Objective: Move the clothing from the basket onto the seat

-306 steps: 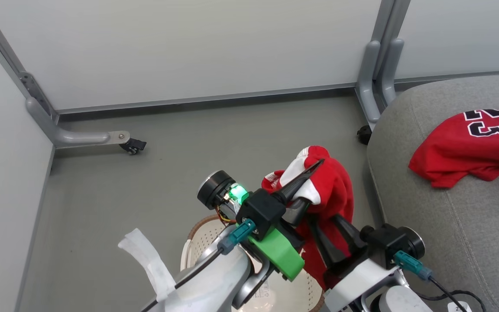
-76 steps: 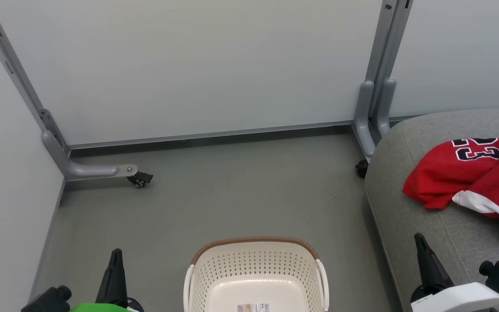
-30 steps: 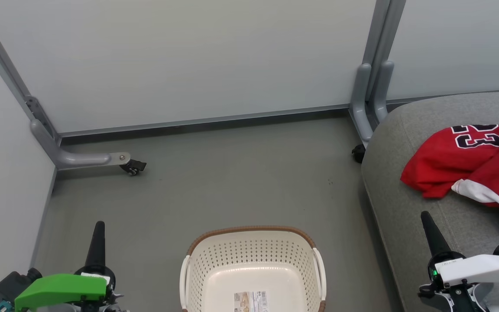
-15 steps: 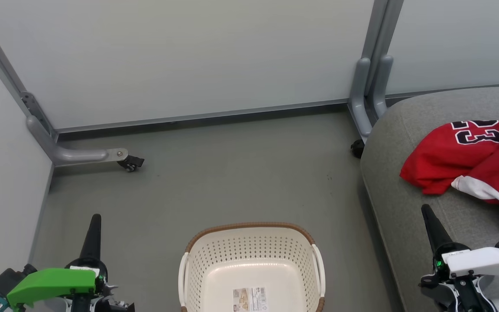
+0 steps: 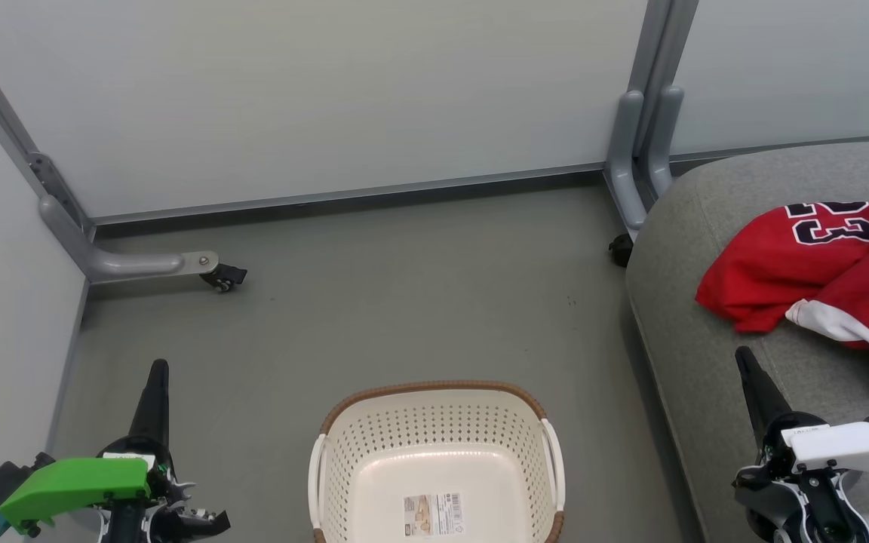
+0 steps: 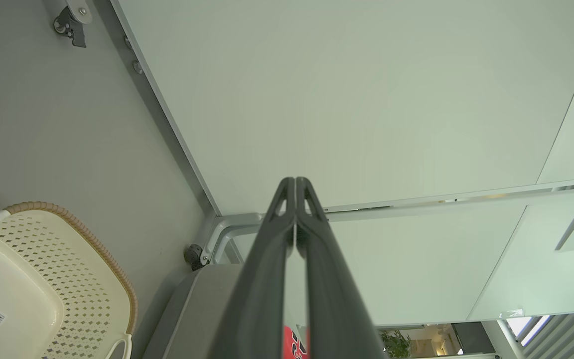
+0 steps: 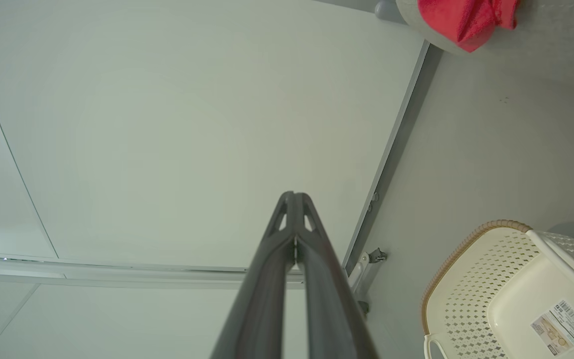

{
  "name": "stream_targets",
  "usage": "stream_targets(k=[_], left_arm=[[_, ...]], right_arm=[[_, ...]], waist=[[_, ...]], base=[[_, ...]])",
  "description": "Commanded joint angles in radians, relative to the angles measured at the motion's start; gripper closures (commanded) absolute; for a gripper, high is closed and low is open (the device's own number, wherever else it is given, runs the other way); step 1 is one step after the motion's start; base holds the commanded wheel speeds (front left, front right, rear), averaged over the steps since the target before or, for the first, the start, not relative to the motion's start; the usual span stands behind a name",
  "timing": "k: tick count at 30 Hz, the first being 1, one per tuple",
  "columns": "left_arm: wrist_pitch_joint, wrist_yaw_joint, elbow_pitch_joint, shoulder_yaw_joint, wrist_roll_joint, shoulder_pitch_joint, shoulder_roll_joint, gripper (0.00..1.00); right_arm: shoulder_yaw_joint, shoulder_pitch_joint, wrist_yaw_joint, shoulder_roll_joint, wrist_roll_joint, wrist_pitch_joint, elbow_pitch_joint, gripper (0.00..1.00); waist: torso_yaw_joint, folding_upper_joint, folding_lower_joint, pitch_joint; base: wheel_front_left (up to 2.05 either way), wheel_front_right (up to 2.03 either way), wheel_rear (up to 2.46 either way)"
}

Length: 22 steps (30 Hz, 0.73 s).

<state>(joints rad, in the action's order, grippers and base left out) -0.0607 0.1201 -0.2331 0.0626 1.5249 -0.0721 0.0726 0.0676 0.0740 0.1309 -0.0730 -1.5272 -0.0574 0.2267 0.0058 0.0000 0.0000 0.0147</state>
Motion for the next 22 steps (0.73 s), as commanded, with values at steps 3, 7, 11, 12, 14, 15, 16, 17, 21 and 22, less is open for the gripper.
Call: stream_targets(k=[3,7,11,12,14,15,16,17,21,22], left_arm=[[-0.011,0.006,-0.003,0.01,0.036,-0.028,0.0,1.0],[-0.018,0.01,-0.007,0.016,0.064,-0.032,-0.001,1.0],[-0.026,0.013,-0.01,0.021,0.09,-0.038,-0.001,1.0],[-0.028,0.014,-0.01,0.022,0.094,-0.039,-0.002,1.0],[-0.032,0.014,-0.012,0.025,0.107,-0.042,-0.002,1.0],[-0.034,0.014,-0.012,0.026,0.115,-0.044,-0.002,1.0],[-0.034,0.015,-0.013,0.027,0.115,-0.044,-0.002,1.0],[-0.034,0.015,-0.013,0.027,0.113,-0.043,-0.003,1.0],[-0.036,0.015,-0.012,0.028,0.111,-0.041,-0.004,1.0],[-0.036,0.015,-0.013,0.028,0.11,-0.041,-0.004,1.0]], right_arm=[[0.007,0.022,0.0,-0.002,-0.036,-0.012,0.005,1.0],[0.011,0.027,0.0,-0.002,-0.063,-0.02,0.01,1.0],[0.015,0.032,0.0,-0.001,-0.088,-0.028,0.015,1.0],[0.015,0.035,0.0,-0.001,-0.094,-0.03,0.016,1.0],[0.017,0.039,0.0,0.0,-0.107,-0.032,0.018,1.0],[0.018,0.04,0.0,-0.001,-0.114,-0.035,0.019,1.0],[0.018,0.04,0.0,0.0,-0.116,-0.037,0.019,1.0],[0.019,0.038,0.0,0.0,-0.112,-0.037,0.019,1.0],[0.02,0.038,0.0,0.002,-0.11,-0.038,0.019,1.0],[0.02,0.038,0.0,0.002,-0.11,-0.039,0.019,1.0]], waist=[[-0.001,0.0,0.0,-0.004],[-0.003,0.0,0.0,-0.008],[-0.004,0.0,0.0,-0.013],[-0.005,0.0,0.0,-0.014],[-0.005,0.0,0.0,-0.016],[-0.006,0.0,0.0,-0.017],[-0.006,0.0,0.0,-0.018],[-0.006,0.0,0.0,-0.018],[-0.006,0.0,0.0,-0.018],[-0.006,0.0,0.0,-0.018]], base=[[0.0,0.0,0.0],[0.0,0.0,0.0],[0.0,0.0,0.0],[0.0,0.0,0.0],[0.0,0.0,0.0],[0.0,0.0,0.0],[0.0,0.0,0.0],[0.0,0.0,0.0],[0.0,0.0,0.0],[0.0,0.0,0.0]])
